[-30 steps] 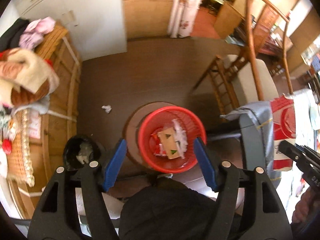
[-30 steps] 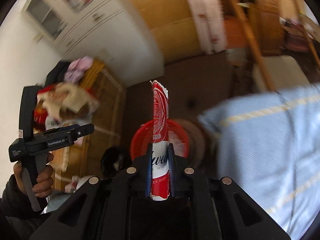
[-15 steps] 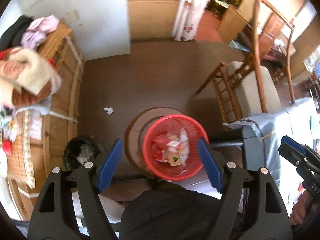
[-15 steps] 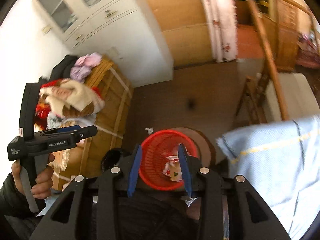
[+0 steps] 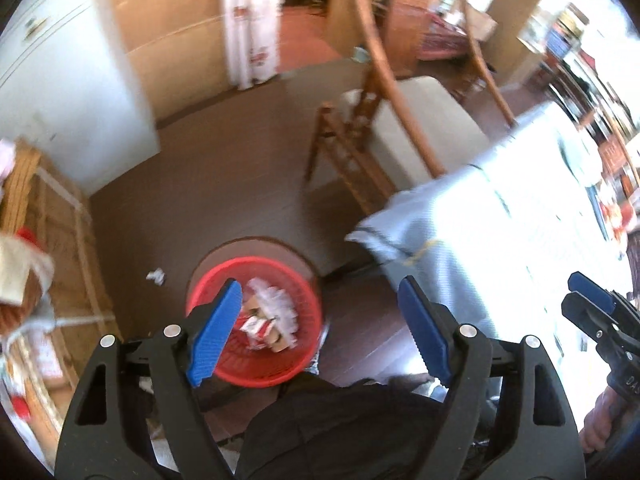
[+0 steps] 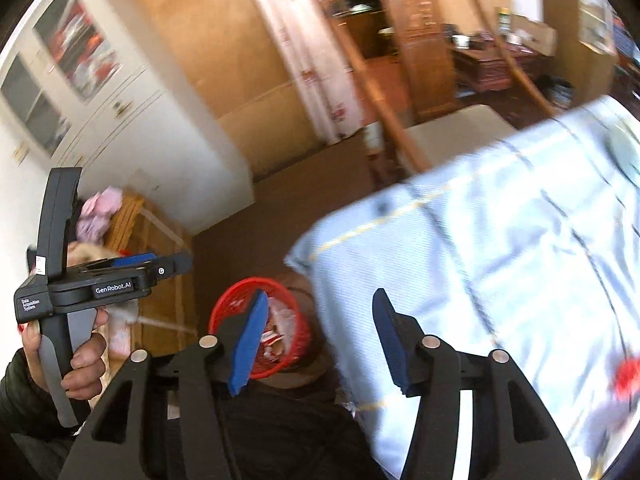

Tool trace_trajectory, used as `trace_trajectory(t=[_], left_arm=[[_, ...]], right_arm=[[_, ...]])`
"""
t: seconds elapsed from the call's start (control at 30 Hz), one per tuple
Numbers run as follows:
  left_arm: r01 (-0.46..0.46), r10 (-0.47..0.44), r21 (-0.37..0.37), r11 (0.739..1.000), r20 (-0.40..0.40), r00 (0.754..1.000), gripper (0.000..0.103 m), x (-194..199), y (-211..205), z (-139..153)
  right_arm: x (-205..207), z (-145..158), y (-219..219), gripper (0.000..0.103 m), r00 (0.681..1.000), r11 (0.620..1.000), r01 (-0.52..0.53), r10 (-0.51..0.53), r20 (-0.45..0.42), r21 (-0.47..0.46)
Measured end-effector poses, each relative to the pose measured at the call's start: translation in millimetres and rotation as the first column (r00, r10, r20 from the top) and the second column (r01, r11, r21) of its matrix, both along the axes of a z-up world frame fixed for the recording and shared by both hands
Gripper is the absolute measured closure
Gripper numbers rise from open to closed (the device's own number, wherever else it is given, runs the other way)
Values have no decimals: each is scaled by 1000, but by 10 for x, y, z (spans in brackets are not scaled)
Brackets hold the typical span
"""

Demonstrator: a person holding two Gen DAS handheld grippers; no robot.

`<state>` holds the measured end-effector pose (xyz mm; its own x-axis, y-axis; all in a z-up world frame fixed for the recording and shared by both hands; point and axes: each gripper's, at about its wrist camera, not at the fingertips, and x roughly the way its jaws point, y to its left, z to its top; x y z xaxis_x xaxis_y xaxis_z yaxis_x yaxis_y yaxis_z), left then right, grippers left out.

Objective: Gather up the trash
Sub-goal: 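Return both open tools to the table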

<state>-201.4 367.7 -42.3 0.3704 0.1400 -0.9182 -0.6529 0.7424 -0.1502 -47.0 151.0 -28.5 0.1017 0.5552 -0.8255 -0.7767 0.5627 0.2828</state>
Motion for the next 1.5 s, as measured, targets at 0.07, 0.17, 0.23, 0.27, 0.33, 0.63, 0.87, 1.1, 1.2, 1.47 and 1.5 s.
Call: trace_trajectory(t=[0.07,0.17,0.23,0.27,0.33,0.63,0.87,1.1,1.2,1.47,1.5], left_arm=[[66,-66,2,998,6,998,23,208,-137,17],[175,-175,12,985,16,984,19,540,-392,59],[257,-258,25,966,20,966,17,758,-618,89],[290,-290,29,957,19,957,15,851,-711,98],[355,-355,34,934,19,935,13,1019,-905,103],[622,-623,48,782,12,782,11,1593,-1920,89],[756,-756,44,653,-12,654,9,1928,-2723,7],[837,-836,25,547,-27,548,9,2230,-3328,-83],[863,-863,25,505,-29,505,9,2332,-3532,-105],[898,-897,2,440,-43,439,9,2624,-3928,-252],[900,-899,-4,436,-45,436,9,2658,-3960,-273]], right_arm=[[82,48,-277,42,996,996,85,-86,12,11],[138,104,-639,31,980,980,196,-197,28,24],[175,137,-950,24,958,958,284,-285,35,34],[184,150,-1129,23,941,941,335,-337,38,37],[178,163,-1380,21,912,913,406,-408,41,42],[27,145,-2530,14,714,713,697,-700,19,75],[-124,77,-3195,11,565,565,821,-825,17,84],[-240,44,-3675,11,434,433,897,-901,13,84],[-291,28,-3823,11,387,387,919,-922,17,79],[-347,-33,-4116,11,289,289,956,-957,13,51],[-338,-37,-4148,11,281,281,958,-960,15,46]])
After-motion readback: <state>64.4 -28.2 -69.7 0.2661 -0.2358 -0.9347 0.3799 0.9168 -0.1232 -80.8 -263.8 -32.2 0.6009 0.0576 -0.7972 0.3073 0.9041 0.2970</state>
